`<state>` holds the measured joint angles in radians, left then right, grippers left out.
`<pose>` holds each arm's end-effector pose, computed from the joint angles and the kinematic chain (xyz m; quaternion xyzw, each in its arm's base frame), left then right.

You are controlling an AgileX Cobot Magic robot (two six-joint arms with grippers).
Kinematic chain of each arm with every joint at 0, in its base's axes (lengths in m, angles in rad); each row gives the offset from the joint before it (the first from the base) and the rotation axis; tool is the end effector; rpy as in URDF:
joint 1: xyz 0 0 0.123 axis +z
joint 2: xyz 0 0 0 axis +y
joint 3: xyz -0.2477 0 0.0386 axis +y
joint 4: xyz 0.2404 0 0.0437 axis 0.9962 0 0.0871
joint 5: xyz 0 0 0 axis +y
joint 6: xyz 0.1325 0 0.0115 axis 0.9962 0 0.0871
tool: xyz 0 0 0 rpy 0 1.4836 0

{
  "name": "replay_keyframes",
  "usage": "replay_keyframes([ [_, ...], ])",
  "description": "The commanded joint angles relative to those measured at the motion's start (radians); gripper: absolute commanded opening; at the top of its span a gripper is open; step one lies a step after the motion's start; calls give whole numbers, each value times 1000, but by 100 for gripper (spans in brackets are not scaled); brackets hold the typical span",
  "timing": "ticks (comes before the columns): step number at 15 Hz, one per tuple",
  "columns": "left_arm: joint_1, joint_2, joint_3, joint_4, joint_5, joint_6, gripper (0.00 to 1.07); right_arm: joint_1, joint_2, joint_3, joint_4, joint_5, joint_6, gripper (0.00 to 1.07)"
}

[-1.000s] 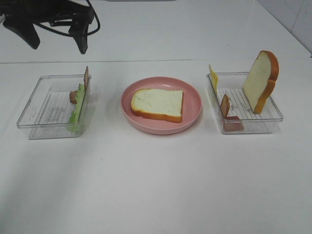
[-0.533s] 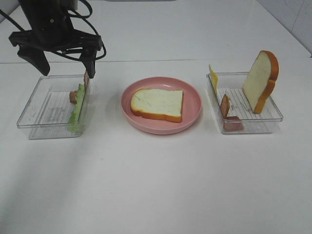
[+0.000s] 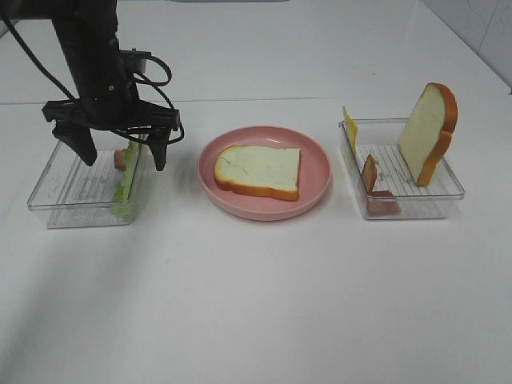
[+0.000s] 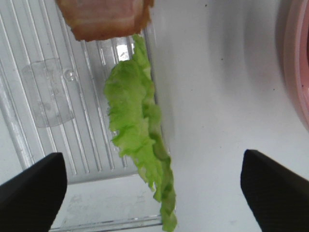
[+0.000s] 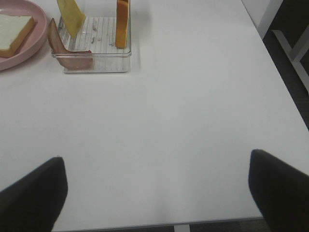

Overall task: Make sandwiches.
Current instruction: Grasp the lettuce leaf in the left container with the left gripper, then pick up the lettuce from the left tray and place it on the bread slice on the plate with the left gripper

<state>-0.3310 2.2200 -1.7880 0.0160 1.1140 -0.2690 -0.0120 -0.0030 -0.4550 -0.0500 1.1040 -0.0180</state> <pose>0.4091 -0.1386 0.1038 0.0341 0.9978 -0.0095 0.0556 0.0611 -0.0067 0.2359 -0.0016 0.8744 -0.0322 0.4841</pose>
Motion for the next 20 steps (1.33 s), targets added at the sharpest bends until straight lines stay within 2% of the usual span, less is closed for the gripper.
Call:
replay_keyframes([
  [1, -1, 11, 3, -10, -27, -7, 89, -5, -30, 4, 3, -5, -4, 99],
  [3, -1, 13, 3, -16, -41, -7, 86, -5, -30, 4, 3, -5, -4, 99],
  [6, -1, 13, 3, -16, -46, -29, 72, -5, -30, 4, 3, -5, -4, 99],
  [7, -1, 13, 3, -16, -46, -36, 62, -5, -30, 4, 3, -5, -4, 99],
  [8, -1, 13, 3, -11, -46, -58, 43, -5, -30, 4, 3, -5, -4, 99],
  [9, -1, 13, 3, -16, -48, -57, 27, -5, -30, 4, 3, -5, -4, 99],
  [12, -1, 13, 3, -10, -50, -57, 0, -5, -30, 4, 3, -5, -4, 99],
  [17, -1, -14, 2, -16, -18, -57, 0, -5, -30, 4, 3, -5, -4, 99],
  [19, -1, -45, 1, -37, -15, -57, 0, -5, -30, 4, 3, -5, -4, 99],
  [20, -2, -83, -9, -76, -9, -57, 0, -5, -30, 4, 3, -5, -4, 99],
])
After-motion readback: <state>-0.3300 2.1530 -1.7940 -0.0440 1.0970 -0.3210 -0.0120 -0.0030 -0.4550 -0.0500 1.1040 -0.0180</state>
